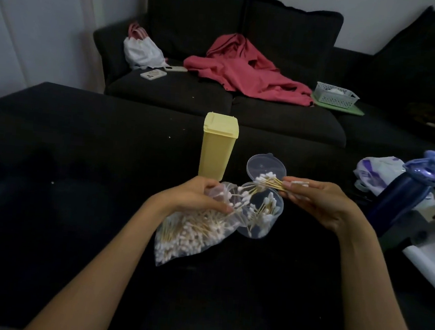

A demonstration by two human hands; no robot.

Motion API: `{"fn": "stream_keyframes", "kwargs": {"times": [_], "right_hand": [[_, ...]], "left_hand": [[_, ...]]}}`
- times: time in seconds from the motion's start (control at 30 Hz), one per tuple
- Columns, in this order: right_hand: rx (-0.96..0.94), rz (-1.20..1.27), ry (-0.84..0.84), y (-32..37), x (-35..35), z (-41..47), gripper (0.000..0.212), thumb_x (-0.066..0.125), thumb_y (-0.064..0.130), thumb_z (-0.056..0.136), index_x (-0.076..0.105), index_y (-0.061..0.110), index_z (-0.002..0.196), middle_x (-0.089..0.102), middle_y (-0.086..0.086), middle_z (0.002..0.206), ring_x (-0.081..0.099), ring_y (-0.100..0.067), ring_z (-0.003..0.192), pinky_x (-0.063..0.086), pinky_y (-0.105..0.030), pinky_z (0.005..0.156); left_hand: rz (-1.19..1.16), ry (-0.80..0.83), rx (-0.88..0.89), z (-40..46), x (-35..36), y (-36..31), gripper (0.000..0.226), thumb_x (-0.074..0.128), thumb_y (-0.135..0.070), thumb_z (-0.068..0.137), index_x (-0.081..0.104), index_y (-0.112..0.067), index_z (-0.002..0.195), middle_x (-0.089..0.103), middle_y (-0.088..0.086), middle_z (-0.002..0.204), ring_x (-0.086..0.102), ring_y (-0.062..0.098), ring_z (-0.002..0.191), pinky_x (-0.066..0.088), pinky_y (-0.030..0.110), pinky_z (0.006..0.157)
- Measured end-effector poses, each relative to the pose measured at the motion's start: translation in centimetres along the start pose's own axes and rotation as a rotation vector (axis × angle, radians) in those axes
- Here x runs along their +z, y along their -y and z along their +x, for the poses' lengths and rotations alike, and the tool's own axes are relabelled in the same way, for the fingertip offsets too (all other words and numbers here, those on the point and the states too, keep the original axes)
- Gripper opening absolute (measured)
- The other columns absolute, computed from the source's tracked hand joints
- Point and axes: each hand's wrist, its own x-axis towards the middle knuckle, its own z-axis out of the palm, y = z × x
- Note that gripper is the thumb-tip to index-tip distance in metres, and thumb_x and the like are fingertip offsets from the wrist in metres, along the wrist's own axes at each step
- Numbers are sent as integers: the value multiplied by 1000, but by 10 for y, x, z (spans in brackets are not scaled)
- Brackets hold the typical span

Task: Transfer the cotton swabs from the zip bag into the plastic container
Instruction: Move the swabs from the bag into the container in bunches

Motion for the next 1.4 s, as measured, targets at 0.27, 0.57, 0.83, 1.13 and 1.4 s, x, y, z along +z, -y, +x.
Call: {"fn": "stream_keyframes", "kwargs": {"times": [0.27,0.57,0.83,1.13,1.4], "right_hand": [[-46,-89,-140,-7,-2,9,15,68,1,79,71,4,93,71,-14,94,70,-20,86,55,-26,71],[-58,-183,-137,-9,0,13,9,69,2,79,70,10,84,71,-12,96,69,-21,91,55,-32,81],[-65,-192,-135,-12,1,12,9,68,2,80,70,11,83,70,-11,95,68,-20,89,55,-29,76],[-115,-210,-101,-13,7,12,9,67,3,80,69,10,85,70,-11,95,68,-19,87,53,-25,69],[-177,-252,-45,-17,15,12,8,71,6,79,71,13,84,71,-7,93,68,-15,85,51,-20,63]], "left_hand": [[-16,-11,40,-2,-1,1,41,74,-24,80,61,-13,117,63,3,117,59,13,105,44,17,78],[-148,-9,77,-18,-17,1,39,73,-22,80,64,-22,118,69,-6,108,66,0,93,48,11,72],[-245,-23,119,-27,-21,-1,40,73,-19,78,63,-24,117,72,-9,105,67,2,98,50,19,79],[-489,-309,242,-42,-42,-4,26,76,-19,73,67,-21,97,69,1,111,65,18,107,49,34,93],[-143,-429,-6,-48,-63,0,13,59,-11,85,65,-21,89,67,6,98,64,23,96,49,44,93]]}}
